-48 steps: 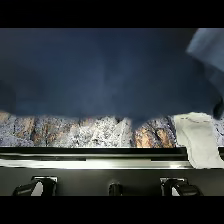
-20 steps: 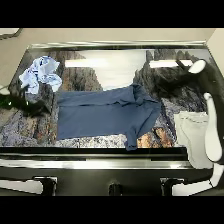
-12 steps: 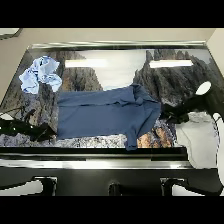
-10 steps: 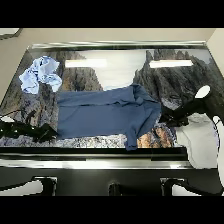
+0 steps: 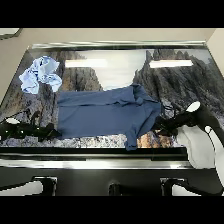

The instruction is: Fold the shirts.

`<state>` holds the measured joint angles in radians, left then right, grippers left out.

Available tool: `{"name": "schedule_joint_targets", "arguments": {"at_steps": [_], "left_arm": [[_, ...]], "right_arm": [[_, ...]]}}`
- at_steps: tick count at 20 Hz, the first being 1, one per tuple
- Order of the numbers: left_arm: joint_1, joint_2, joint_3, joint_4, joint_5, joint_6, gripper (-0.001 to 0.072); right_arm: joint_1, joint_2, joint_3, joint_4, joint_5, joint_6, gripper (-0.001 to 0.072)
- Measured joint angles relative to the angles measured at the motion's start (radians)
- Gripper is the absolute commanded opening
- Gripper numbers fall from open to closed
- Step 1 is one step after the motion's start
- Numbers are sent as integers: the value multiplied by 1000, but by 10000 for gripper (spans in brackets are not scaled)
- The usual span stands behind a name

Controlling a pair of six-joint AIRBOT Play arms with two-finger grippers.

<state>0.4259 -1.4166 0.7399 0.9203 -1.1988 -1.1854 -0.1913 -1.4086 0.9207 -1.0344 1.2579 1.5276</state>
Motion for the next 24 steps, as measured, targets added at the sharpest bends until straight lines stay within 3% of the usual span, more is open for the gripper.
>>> {"name": "schedule_joint_targets", "arguments": {"at_steps": [5,6,8,13,15,19,24], "left_arm": [[-2,-1,-4,2,-19,7,25],[-2,-1,-4,5,-25,7,25],[-3,0,-4,7,-29,7,25],[2,26,72,23,-63,8,23],[0,88,185,13,-87,7,23],[1,285,602,0,-52,-39,24],[2,514,1073,50,110,-172,24]], "right_arm": [[42,-42,-38,103,-164,-18,390],[54,-45,-40,120,-204,-14,337],[78,-50,-44,122,-278,-6,47],[90,-3,-7,93,-343,6,42],[84,68,71,72,-321,-40,42],[71,280,384,-62,-341,-208,42],[66,537,769,-300,-436,-185,42]]}}
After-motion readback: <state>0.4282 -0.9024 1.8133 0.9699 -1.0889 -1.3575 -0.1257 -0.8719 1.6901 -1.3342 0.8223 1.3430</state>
